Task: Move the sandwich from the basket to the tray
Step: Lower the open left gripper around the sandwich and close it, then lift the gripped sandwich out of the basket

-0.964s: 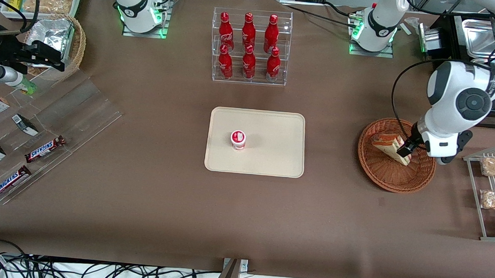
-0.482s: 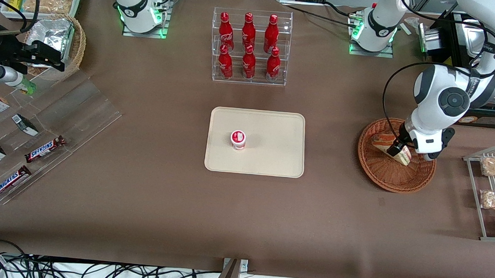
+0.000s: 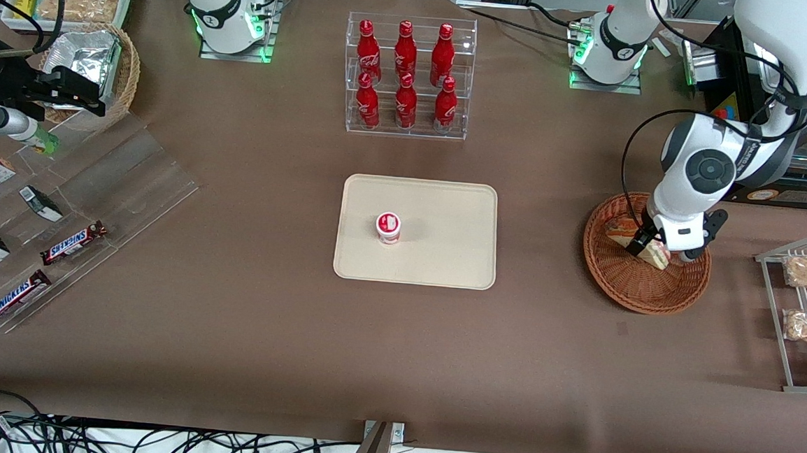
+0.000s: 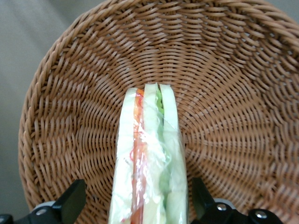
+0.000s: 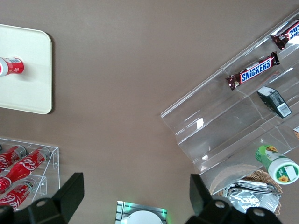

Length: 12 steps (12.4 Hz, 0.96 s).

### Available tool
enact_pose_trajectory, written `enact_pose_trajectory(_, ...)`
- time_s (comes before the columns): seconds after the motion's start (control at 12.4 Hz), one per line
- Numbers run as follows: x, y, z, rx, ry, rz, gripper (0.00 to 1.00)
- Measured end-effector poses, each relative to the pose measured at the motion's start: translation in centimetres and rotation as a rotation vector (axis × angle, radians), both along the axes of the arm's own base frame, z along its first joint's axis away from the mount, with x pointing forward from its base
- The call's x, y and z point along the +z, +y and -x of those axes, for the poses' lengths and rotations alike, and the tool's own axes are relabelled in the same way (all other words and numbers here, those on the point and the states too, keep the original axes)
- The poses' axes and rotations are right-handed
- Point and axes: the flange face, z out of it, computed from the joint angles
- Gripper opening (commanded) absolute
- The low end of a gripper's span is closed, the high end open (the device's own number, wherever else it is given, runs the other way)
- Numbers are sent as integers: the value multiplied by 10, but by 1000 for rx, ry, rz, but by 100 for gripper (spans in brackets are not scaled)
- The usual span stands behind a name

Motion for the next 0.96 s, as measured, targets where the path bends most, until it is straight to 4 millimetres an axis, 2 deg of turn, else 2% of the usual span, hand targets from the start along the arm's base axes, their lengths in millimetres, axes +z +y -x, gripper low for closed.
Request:
enact_pose_trajectory(0.08, -2, -1, 0, 0, 0, -4, 75)
enact_pose_trajectory(0.16, -2, -1, 0, 3, -1, -5, 35)
enact_pose_trajectory(0.24, -2, -1, 0, 5, -2, -5, 4)
enact_pose_trajectory(0.32, -1, -2, -1, 5, -6, -4, 0)
enact_pose_trajectory(0.72, 8, -3, -8, 27, -32, -4, 0)
enact_pose_trajectory(0.88, 26, -5, -17, 5, -21, -19, 0)
enact_pose_trajectory(0.96, 42, -10, -24, -25, -2, -8, 0)
